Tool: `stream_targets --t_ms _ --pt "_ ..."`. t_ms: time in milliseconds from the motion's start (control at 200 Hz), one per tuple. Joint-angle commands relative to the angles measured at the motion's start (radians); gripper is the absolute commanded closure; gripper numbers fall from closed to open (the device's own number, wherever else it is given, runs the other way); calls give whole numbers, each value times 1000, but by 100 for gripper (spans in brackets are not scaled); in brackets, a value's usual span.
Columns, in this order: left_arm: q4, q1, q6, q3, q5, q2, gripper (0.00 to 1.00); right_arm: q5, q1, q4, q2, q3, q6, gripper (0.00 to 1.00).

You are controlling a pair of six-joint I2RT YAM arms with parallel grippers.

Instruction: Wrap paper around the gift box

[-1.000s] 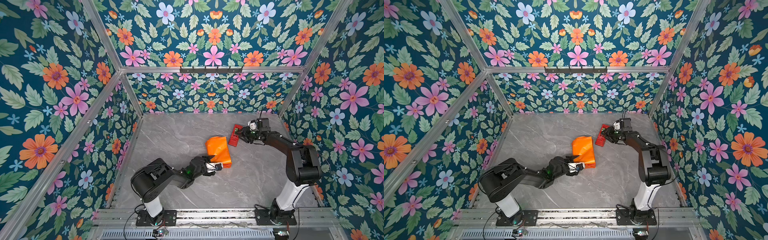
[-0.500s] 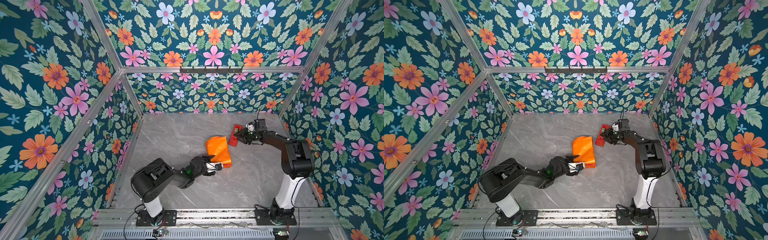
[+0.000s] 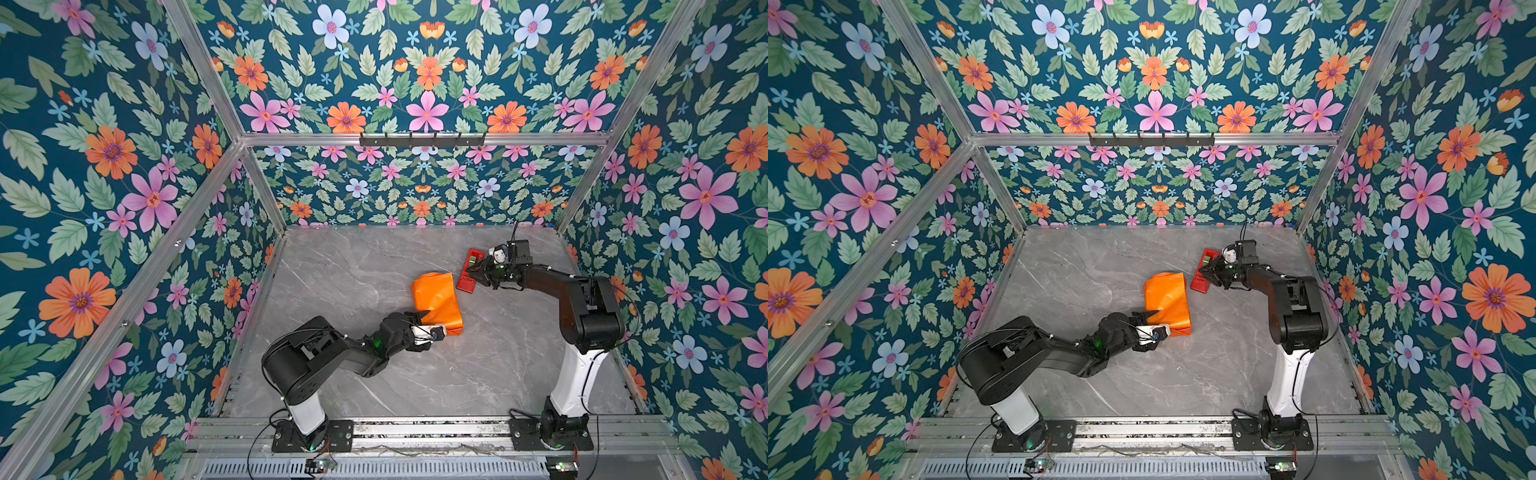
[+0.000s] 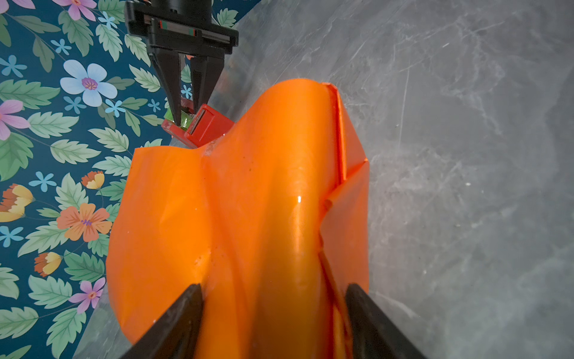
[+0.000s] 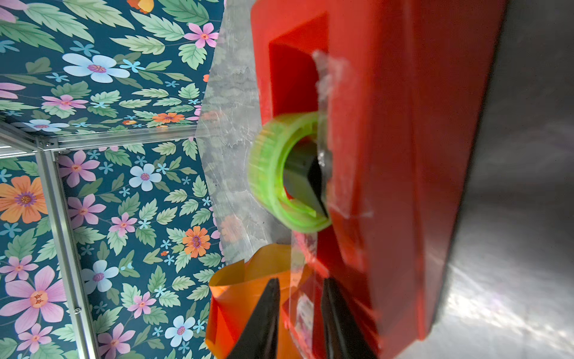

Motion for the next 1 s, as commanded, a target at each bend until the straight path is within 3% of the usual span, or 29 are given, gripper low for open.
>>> stream_targets --t_ms 0,500,995 --pt "-120 1 -18 -1 8 7 27 40 1 4 14 -10 36 76" --pt "-125 1 -20 2 11 9 28 18 1 113 24 -43 128 100" --pt "-129 0 -20 2 11 7 29 -44 2 263 -13 -76 206 100"
